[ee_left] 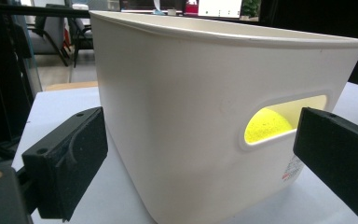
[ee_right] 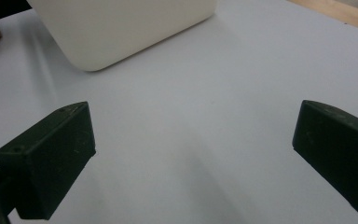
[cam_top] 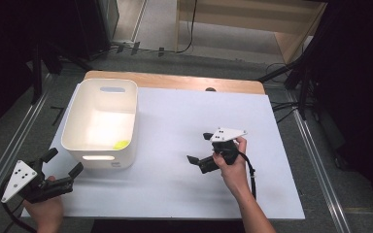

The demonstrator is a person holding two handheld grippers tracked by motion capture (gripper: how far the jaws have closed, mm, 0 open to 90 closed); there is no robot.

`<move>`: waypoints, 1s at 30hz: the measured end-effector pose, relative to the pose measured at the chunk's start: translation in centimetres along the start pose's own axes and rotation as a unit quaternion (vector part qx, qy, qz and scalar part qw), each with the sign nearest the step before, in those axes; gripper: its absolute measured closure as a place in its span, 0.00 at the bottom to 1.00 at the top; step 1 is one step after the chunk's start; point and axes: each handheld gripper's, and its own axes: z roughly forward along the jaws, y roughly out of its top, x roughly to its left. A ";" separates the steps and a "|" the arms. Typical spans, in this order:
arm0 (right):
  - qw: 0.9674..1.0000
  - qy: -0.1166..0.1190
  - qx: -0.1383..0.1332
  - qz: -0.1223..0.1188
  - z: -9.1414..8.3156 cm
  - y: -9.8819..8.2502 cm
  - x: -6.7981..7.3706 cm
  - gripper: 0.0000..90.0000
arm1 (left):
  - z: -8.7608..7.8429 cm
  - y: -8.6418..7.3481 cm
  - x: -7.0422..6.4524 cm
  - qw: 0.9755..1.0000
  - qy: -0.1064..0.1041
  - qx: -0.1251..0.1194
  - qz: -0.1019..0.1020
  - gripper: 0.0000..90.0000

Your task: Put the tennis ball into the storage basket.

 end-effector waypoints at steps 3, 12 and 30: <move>1.000 -0.005 -0.001 0.005 -0.4 -0.5 -0.2 0.00 | 0.0 0.0 0.0 1.000 0.001 0.001 0.000 0.03; 1.000 -0.016 -0.007 0.019 -1.7 -2.0 -0.8 0.00 | -0.1 0.0 0.0 1.000 0.003 -0.001 -0.001 0.03; 0.998 -0.049 -0.019 0.044 -4.8 -5.4 -1.3 0.00 | -0.1 0.0 0.0 1.000 0.004 -0.001 0.001 0.03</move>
